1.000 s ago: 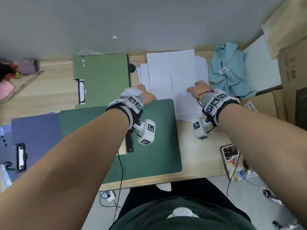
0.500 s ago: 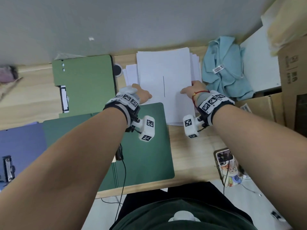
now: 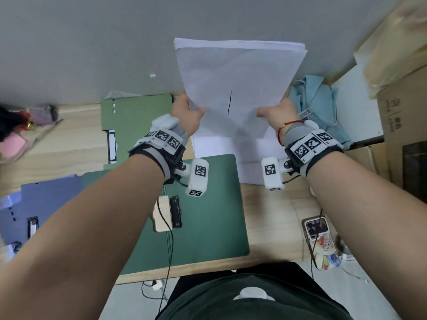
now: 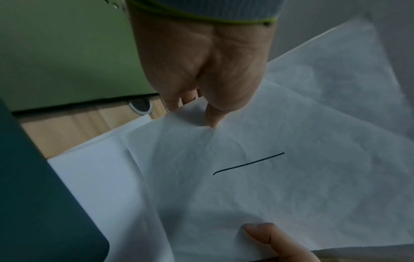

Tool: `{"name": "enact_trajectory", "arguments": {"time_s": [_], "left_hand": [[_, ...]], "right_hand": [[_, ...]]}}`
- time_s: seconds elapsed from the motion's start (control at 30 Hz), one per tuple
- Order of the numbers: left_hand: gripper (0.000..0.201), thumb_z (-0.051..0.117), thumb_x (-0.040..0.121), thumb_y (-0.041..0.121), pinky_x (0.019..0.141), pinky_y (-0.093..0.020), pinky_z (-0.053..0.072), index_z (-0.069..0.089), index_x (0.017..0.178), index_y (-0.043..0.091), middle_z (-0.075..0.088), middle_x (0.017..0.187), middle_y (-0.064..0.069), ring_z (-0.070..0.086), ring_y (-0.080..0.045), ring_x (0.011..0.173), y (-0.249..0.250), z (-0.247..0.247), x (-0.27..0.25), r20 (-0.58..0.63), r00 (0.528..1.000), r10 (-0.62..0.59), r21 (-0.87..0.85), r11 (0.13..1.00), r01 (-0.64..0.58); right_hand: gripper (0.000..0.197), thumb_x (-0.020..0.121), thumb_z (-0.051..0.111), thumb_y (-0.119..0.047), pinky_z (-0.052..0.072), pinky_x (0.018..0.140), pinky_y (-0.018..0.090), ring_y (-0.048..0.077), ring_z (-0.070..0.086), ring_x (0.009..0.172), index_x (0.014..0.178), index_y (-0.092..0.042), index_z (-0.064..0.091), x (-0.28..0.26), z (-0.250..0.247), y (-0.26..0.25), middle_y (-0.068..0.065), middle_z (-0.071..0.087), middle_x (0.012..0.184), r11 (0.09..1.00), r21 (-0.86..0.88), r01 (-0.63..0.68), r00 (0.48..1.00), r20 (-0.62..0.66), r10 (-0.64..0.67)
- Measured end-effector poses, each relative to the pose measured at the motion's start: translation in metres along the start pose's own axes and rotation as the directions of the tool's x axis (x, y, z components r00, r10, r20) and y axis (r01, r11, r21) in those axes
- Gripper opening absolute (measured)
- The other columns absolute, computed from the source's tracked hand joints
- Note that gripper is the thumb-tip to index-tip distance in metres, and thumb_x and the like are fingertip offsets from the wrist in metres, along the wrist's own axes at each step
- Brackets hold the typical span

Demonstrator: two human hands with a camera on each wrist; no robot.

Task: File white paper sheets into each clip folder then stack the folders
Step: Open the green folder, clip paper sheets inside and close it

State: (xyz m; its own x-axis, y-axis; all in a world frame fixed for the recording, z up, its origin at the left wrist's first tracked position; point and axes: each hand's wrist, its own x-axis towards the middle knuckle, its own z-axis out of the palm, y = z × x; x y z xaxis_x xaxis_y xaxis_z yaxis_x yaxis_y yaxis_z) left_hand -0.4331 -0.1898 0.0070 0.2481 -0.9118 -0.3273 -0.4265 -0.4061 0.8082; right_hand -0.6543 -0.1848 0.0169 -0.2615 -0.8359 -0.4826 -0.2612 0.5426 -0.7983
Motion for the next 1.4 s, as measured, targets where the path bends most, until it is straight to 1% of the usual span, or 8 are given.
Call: {"name": "enact_trajectory", "arguments": {"time_s": [0.27,0.37,0.47,0.67,0.93,1.07,1.3,1.4], "left_hand": [[0.032,0.073,0.080,0.005,0.076,-0.027,0.051,0.066,0.110,0.001,0.067,0.095,-0.006,0.061,-0.013,0.083,-0.003,-0.041,-0.037,0.084,0.994,0.068,-0.104,0.993,-0.059],[0.031,0.069,0.086,0.005,0.079,-0.030,0.049,0.066,0.116,-0.003,0.067,0.107,-0.006,0.061,-0.018,0.092,-0.006,-0.044,-0.045,0.101,0.991,0.084,-0.069,0.995,-0.077],[0.030,0.070,0.087,0.010,0.087,-0.036,0.053,0.067,0.115,0.000,0.070,0.111,-0.011,0.066,-0.024,0.096,-0.008,-0.047,-0.049,0.070,0.996,0.054,-0.086,0.995,-0.048],[0.028,0.064,0.091,0.011,0.087,-0.037,0.051,0.066,0.115,-0.003,0.069,0.113,-0.016,0.060,-0.022,0.090,-0.022,-0.053,-0.063,0.110,0.994,0.008,0.032,0.999,-0.012],[0.034,0.064,0.093,0.017,0.094,-0.041,0.051,0.064,0.121,-0.002,0.067,0.120,-0.019,0.066,-0.032,0.108,-0.019,-0.096,-0.084,0.052,0.998,0.046,0.024,0.999,-0.047],[0.032,0.065,0.093,0.020,0.082,-0.029,0.046,0.065,0.116,-0.002,0.068,0.116,-0.018,0.065,-0.030,0.105,-0.042,-0.119,-0.103,-0.007,0.998,0.056,0.071,0.996,-0.056],[0.035,0.063,0.094,0.019,0.096,-0.038,0.049,0.062,0.125,0.001,0.065,0.126,-0.016,0.063,-0.031,0.111,-0.112,-0.131,-0.126,0.219,0.976,-0.020,0.172,0.985,-0.018],[0.032,0.060,0.095,0.017,0.082,-0.029,0.045,0.062,0.122,0.001,0.067,0.118,-0.014,0.057,-0.021,0.092,-0.125,-0.126,-0.129,0.258,0.964,-0.058,0.202,0.979,0.005]], "right_hand": [[0.015,0.070,0.075,-0.003,0.052,0.068,0.030,0.010,0.063,0.065,0.075,-0.017,0.069,-0.033,0.005,0.008,-0.007,0.069,0.074,0.996,-0.032,0.088,0.995,0.059,-0.086],[0.023,0.072,0.076,-0.009,0.056,0.088,0.038,0.019,0.070,0.090,0.093,-0.015,0.071,-0.045,0.007,0.006,0.003,0.073,0.097,0.993,-0.004,0.121,0.990,0.069,-0.120],[0.022,0.079,0.072,0.000,0.051,0.093,0.031,0.020,0.065,0.093,0.078,-0.019,0.060,-0.055,0.009,-0.004,0.004,0.067,0.101,0.991,0.023,0.128,0.991,0.037,-0.129],[0.034,0.083,0.073,-0.024,0.050,0.089,0.030,0.022,0.063,0.095,0.113,-0.008,0.066,-0.061,0.017,0.006,0.006,0.068,0.104,0.981,-0.175,0.085,0.995,0.064,-0.074],[0.033,0.089,0.066,-0.021,0.049,0.094,0.032,0.020,0.065,0.100,0.119,-0.008,0.064,-0.089,0.036,-0.012,0.005,0.069,0.110,0.955,-0.212,0.210,0.974,0.127,-0.186],[0.031,0.089,0.066,-0.016,0.051,0.096,0.037,0.022,0.066,0.100,0.118,-0.005,0.065,-0.119,0.061,0.003,0.005,0.069,0.108,0.972,-0.127,0.196,0.971,0.160,-0.175],[0.036,0.084,0.073,-0.013,0.048,0.088,0.027,0.021,0.066,0.099,0.117,-0.001,0.066,-0.158,0.087,0.058,0.007,0.070,0.108,0.988,-0.146,0.048,0.989,0.144,-0.026],[0.037,0.083,0.075,-0.019,0.047,0.089,0.027,0.019,0.067,0.097,0.115,-0.003,0.067,-0.166,0.087,0.069,0.003,0.071,0.105,0.985,-0.170,0.014,0.995,0.104,0.004]]}}
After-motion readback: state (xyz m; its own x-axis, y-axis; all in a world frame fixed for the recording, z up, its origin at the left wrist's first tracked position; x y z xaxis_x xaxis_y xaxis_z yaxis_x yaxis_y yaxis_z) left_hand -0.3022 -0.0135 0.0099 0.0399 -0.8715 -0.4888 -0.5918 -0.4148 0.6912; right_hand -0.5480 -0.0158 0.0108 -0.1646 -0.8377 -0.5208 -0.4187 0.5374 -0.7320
